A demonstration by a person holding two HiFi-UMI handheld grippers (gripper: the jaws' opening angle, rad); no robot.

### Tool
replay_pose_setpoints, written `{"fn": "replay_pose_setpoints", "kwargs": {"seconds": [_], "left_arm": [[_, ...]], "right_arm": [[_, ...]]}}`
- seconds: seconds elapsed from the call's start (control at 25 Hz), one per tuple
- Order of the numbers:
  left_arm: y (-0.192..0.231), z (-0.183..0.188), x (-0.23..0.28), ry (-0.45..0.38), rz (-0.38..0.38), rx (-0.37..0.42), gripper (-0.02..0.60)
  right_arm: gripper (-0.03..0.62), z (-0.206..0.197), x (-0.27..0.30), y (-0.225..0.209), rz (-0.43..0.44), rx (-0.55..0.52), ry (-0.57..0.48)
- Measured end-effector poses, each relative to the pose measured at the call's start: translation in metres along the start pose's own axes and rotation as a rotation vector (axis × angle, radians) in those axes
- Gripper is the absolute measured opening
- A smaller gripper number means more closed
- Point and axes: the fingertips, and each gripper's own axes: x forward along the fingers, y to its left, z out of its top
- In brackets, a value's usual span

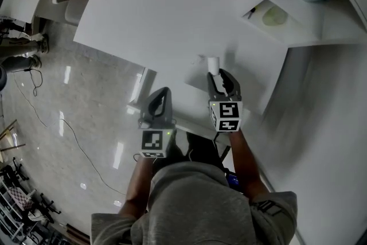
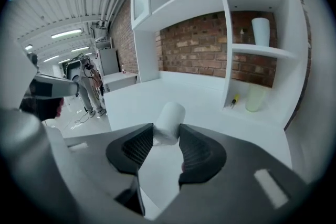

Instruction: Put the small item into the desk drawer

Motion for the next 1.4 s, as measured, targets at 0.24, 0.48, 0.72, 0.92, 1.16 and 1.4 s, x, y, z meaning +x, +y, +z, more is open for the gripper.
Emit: {"fn": "replay_pose_setpoints", "kwargs": {"seconds": [0.24,0.48,0.72,0.92,1.16,1.4], "left_arm": [[0.016,0.006,-0.022,-0.03,0.043,-0.004,0.012],[0.04,0.007,-0.048,-0.044,0.095,-0.019,0.012],[0.064,0.004,-0.072,-0.043,0.139,-0.045,0.012],[0.078,-0.008,-0.081,-0.032,0.166,-0.065,0.012],[0.095,-0.024,-0.092,-0.016,0.199,-0.095,0.012],[0.113,-0.042,-0.099,0.007,0.236,-0.13,0.012]], "right_arm": [[0.158,0.051,-0.024,0.038,0.064,-0.063,-0.115],[0.158,0.081,-0.044,0.083,0.133,-0.116,-0.188],[0.158,0.087,-0.051,0.133,0.216,-0.152,-0.18],[0.158,0.067,-0.04,0.161,0.274,-0.184,-0.134],[0.16,0.037,-0.02,0.187,0.331,-0.216,-0.059],[0.158,0.014,0.001,0.21,0.38,-0.257,0.001]]}}
